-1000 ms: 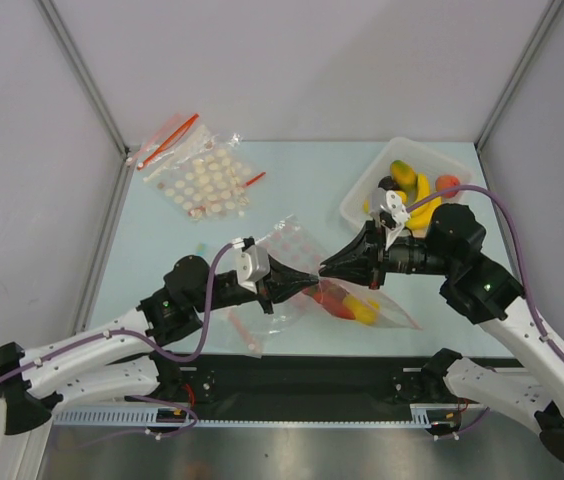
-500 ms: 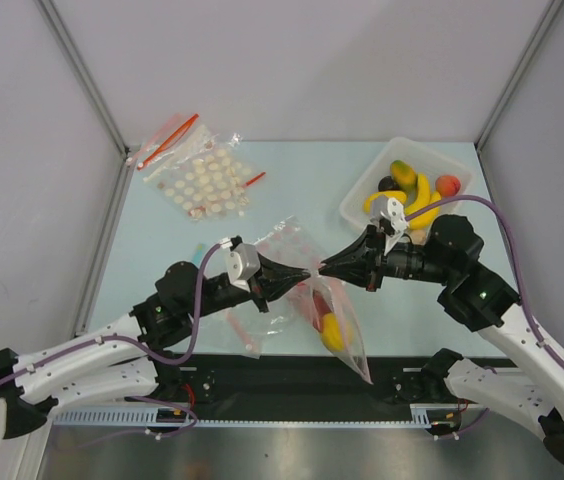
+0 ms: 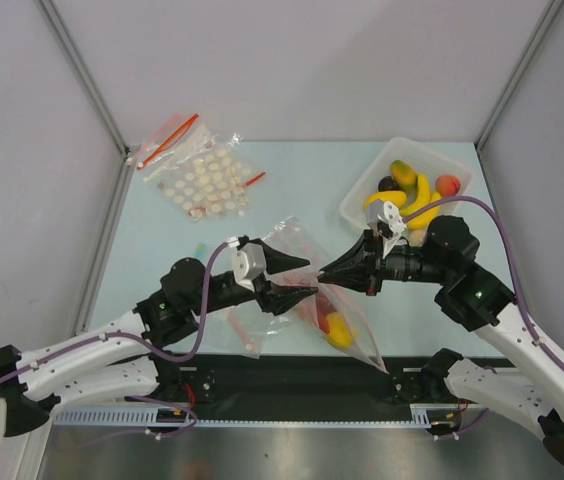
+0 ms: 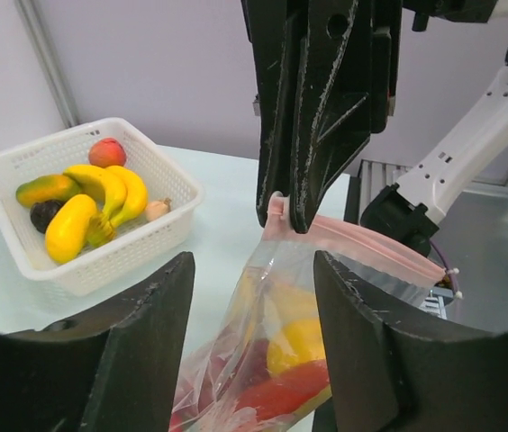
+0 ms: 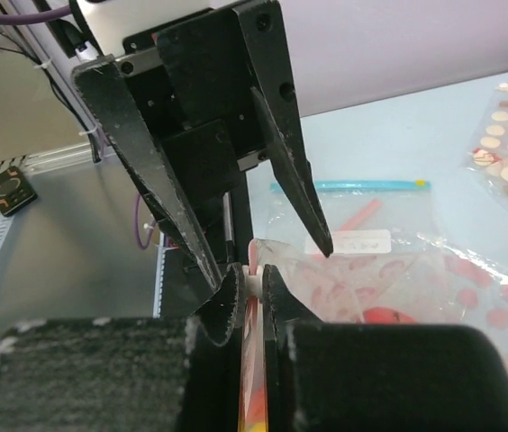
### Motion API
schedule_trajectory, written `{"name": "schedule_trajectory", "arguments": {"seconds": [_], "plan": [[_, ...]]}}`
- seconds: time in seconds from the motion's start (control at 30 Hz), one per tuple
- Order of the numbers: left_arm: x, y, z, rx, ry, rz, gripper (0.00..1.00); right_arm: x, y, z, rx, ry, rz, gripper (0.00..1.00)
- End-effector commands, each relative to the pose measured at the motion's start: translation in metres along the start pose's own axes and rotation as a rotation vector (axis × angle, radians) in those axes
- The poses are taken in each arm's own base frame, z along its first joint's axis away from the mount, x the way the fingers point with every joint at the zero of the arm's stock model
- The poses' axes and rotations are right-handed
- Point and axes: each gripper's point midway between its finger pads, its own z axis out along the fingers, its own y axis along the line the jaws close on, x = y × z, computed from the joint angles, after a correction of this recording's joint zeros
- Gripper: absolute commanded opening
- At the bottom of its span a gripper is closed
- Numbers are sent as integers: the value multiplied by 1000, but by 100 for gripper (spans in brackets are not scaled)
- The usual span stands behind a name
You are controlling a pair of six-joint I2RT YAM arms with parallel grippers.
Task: Place the food in the zip-top bag and seal the zipper
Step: Zip the zipper food storage bag at the center of the board.
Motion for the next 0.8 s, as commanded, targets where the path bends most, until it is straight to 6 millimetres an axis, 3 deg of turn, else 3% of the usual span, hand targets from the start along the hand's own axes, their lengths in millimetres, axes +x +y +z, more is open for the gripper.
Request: {"name": "schedule_trajectory", "arguments": {"seconds": [0.0,0.03,0.13,0.17,0.3,0.57,0.77], "plan": [[-24,-10,5,68,-50,20,59,-14,14,-3,-60,-41,-37,0],[-25,-12,6,75,-50,19,57,-14,15,-3,-64,-41,-40,0],[-23,-16,7,106,-40,21,9,-12,15,-3,-69,-34,-33,0],[-24,-16,7,104,-38,25,0,-13,14,-2,-66,-35,-36,0],[-33,-11,1,65,-82,22,0,-6,8,0,-41,-17,-15,0],[-36,45,-19,-280,-115,-7,0,13,-23,8,96,15,28,0],[-35,74,-37,-469,-121,-20,0,32,-22,24,121,88,34,0]]}}
